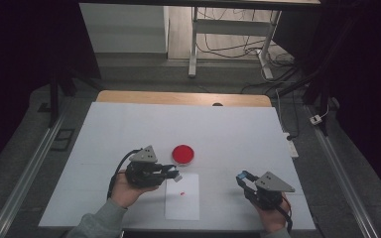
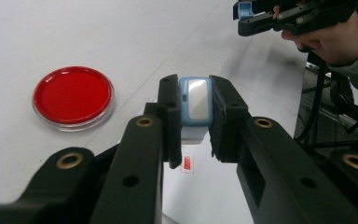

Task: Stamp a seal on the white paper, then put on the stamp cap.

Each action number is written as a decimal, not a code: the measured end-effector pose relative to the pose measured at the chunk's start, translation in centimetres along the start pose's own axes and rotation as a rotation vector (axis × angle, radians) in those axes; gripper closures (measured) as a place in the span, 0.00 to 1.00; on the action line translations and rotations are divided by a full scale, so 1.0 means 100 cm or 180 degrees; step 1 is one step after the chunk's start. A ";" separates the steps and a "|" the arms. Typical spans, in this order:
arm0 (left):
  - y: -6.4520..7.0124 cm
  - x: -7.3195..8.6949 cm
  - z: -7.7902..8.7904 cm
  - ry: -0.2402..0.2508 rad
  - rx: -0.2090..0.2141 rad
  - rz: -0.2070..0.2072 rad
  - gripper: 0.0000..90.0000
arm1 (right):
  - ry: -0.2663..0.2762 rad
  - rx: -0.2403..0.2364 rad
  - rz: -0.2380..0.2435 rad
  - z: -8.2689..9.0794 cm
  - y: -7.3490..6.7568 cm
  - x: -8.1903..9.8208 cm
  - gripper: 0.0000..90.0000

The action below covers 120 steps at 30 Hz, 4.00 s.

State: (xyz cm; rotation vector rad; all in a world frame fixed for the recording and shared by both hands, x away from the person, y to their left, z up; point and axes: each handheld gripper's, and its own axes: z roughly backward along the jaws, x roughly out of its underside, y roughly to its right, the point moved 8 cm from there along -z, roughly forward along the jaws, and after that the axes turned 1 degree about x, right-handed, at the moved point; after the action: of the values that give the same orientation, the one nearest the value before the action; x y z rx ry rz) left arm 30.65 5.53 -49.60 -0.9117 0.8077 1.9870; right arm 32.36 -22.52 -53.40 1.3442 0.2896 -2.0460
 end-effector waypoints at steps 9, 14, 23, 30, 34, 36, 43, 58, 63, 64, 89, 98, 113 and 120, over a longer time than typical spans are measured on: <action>-0.003 -0.001 0.004 0.0030 -0.0025 0.0031 0.84 | -0.0009 -0.0005 -0.0006 -0.001 0.000 0.001 0.72; -0.004 -0.001 0.006 0.0047 -0.0042 0.0038 0.84 | -0.0007 -0.0012 0.0017 -0.001 -0.001 0.001 0.72; -0.005 0.000 0.006 0.0021 -0.0063 0.0051 0.84 | -0.0016 -0.0016 0.0012 -0.002 -0.002 0.001 0.72; -0.004 0.000 0.004 0.0017 -0.0049 0.0045 0.84 | 0.0000 -0.0017 0.0022 -0.001 -0.002 0.000 0.72; -0.004 0.000 0.005 0.0022 -0.0050 0.0048 0.84 | -0.0011 -0.0023 0.0021 -0.002 -0.002 0.000 0.72; -0.004 0.000 0.005 0.0023 -0.0052 0.0048 0.84 | -0.0007 -0.0027 0.0032 -0.002 -0.003 0.000 0.72; -0.003 -0.001 0.003 0.0016 -0.0059 0.0044 0.84 | -0.0006 -0.0061 0.0044 -0.003 -0.009 -0.002 0.72; -0.003 0.000 0.001 -0.0010 -0.0043 0.0033 0.84 | -0.0037 -0.0166 0.0108 -0.014 -0.025 -0.005 0.72; -0.003 0.001 0.000 -0.0021 -0.0039 0.0028 0.84 | -0.0036 -0.0220 0.0122 -0.017 -0.030 -0.006 0.72; -0.002 0.001 0.000 -0.0023 -0.0035 0.0028 0.84 | -0.0028 -0.0224 0.0115 -0.017 -0.031 -0.006 0.72; -0.001 0.002 -0.004 -0.0066 -0.0004 0.0028 0.84 | -0.0035 -0.0456 0.0203 -0.032 -0.063 -0.014 0.72; -0.001 0.003 -0.005 -0.0074 -0.0003 0.0039 0.84 | -0.0051 -0.0540 0.0258 -0.038 -0.074 -0.016 0.72; 0.000 0.003 -0.008 -0.0091 0.0010 0.0033 0.84 | -0.0067 -0.0643 0.0340 -0.046 -0.090 -0.018 0.72; 0.001 0.004 -0.008 -0.0092 0.0011 0.0032 0.84 | -0.0049 -0.0664 0.0351 -0.049 -0.095 -0.019 0.72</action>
State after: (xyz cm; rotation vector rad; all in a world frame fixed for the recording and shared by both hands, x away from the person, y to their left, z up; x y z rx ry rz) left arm 30.68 5.01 -50.30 -0.8764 0.8005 2.0026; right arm 30.35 -12.08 -55.52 1.1901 0.4014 -1.8782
